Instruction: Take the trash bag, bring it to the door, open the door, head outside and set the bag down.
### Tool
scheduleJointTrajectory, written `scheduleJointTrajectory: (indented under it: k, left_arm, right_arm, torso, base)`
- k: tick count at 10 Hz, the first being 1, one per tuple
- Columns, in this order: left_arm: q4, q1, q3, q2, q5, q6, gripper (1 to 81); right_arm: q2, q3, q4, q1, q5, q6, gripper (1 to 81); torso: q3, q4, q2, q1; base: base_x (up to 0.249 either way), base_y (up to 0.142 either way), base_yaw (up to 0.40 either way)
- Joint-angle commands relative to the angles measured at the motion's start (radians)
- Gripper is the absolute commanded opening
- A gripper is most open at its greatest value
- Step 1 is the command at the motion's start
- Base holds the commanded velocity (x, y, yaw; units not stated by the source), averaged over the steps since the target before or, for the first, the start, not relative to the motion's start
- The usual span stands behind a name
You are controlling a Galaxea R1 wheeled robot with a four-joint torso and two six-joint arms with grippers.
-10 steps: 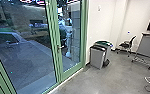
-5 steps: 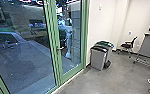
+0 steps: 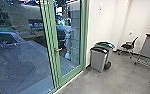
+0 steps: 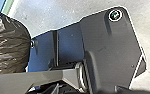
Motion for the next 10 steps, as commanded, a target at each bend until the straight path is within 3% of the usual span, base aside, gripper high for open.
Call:
scheduleJointTrajectory:
  k: [1,10]
  left_arm:
    - [-0.004,-0.06,0.004,-0.017,0.077,0.004,1.0]
    - [-0.002,-0.06,0.004,-0.017,0.077,0.004,1.0]
  right_arm:
    - [-0.011,0.007,-0.011,0.04,-0.057,-0.005,81.1]
    - [0.006,-0.009,-0.013,0.038,-0.057,-0.005,81.1]
  torso:
    - [0.0,0.0,0.0,0.0]
    - [0.0,0.0,0.0,0.0]
  base:
    - [0.159,-0.065,0.0]
    - [0.159,-0.067,0.0]
